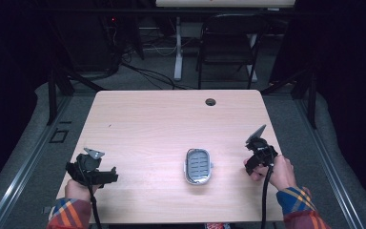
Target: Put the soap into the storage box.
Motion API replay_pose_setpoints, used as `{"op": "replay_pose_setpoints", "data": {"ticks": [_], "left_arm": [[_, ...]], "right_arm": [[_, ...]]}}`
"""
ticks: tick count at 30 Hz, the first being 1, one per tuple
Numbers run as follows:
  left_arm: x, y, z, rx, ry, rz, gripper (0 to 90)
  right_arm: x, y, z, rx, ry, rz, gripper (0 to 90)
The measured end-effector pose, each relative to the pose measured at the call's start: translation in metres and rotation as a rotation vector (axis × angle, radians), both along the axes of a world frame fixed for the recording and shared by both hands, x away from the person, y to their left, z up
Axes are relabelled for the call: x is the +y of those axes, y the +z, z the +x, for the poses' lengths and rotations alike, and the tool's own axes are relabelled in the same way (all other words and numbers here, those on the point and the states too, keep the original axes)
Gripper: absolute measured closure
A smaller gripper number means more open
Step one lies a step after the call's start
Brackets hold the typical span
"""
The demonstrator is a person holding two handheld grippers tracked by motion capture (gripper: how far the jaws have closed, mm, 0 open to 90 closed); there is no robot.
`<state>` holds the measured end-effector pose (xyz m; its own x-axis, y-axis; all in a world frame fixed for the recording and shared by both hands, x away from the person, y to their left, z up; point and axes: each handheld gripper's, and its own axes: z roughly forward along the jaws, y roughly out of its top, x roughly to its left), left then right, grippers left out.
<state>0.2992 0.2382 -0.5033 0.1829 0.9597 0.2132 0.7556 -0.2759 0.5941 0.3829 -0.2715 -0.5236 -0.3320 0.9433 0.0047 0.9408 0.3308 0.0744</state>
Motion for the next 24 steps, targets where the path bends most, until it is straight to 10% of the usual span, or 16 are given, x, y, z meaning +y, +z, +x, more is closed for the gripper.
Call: {"op": "replay_pose_setpoints", "data": {"ticks": [24], "left_arm": [[0.000, 0.000, 0.000, 0.003, -0.001, 0.000, 0.2]], "right_arm": [[0.030, 0.024, 0.004, 0.003, 0.088, 0.001, 37.2]]}}
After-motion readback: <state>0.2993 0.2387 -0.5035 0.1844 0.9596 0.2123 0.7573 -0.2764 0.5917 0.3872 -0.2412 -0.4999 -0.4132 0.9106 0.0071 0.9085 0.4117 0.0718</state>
